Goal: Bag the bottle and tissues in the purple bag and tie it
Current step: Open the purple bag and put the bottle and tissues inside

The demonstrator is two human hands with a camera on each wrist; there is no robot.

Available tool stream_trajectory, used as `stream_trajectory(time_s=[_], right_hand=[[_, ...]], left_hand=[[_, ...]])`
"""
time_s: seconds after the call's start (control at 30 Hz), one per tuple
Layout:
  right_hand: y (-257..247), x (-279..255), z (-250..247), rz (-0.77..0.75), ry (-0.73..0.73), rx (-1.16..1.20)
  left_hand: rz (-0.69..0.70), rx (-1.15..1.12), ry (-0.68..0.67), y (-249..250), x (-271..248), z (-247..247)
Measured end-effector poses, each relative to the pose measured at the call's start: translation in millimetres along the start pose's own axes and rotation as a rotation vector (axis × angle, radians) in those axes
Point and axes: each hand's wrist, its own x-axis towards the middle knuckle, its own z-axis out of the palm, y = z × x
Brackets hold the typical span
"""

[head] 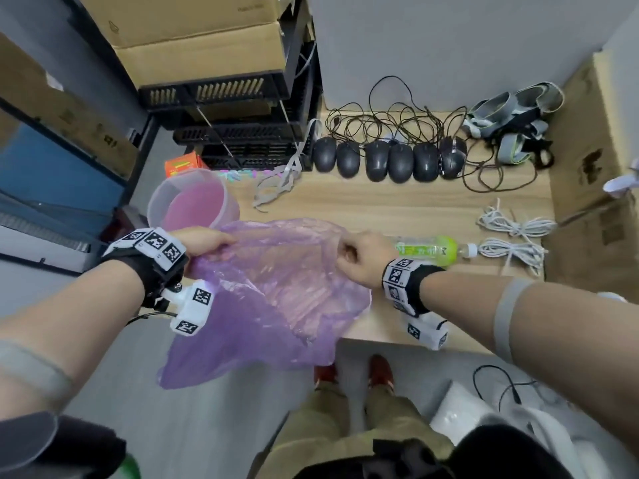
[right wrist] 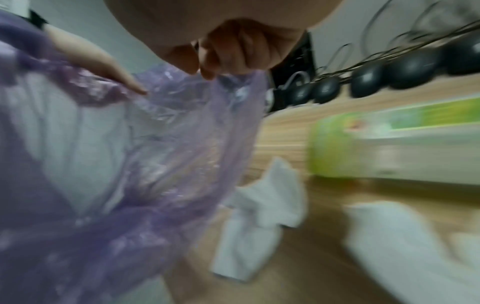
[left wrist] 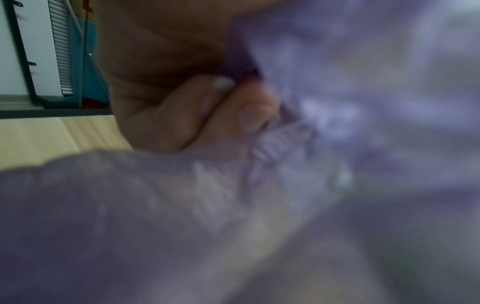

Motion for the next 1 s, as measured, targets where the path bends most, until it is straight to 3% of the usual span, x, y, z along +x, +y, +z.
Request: stream_trajectory(time_s=[0.07, 0.2, 0.27, 0.43, 0.73, 0.87, 1.0], right_hand=[[31, -10, -17, 0.071, -0.005, -0.086], [79, -32, -20, 0.193, -0.421, -0.440], [93, -43, -6, 0.199, -0.521, -0.535], [108, -54, 16, 0.312, -0.457, -0.471], [69, -37, 25, 0.152, -0.369, -0.203], [60, -21, 55, 0.108, -0.461, -0.302], [58, -14, 73, 0.169, -0.472, -0.432]], left_hand=[[-0.024, 0.011, -0.033, 2, 7, 8], [0.000, 0.086, -0.047, 8, 7, 18], [0.012, 0.092, -0.040, 13, 6, 23], [0.022, 0.091, -0.060, 8, 15, 18], [0.009, 0.162, -0.017, -26, 15, -27], [0.063, 0.106, -0.100, -44, 12, -41], [0.091, 0.041, -0.138, -54, 11, -42]])
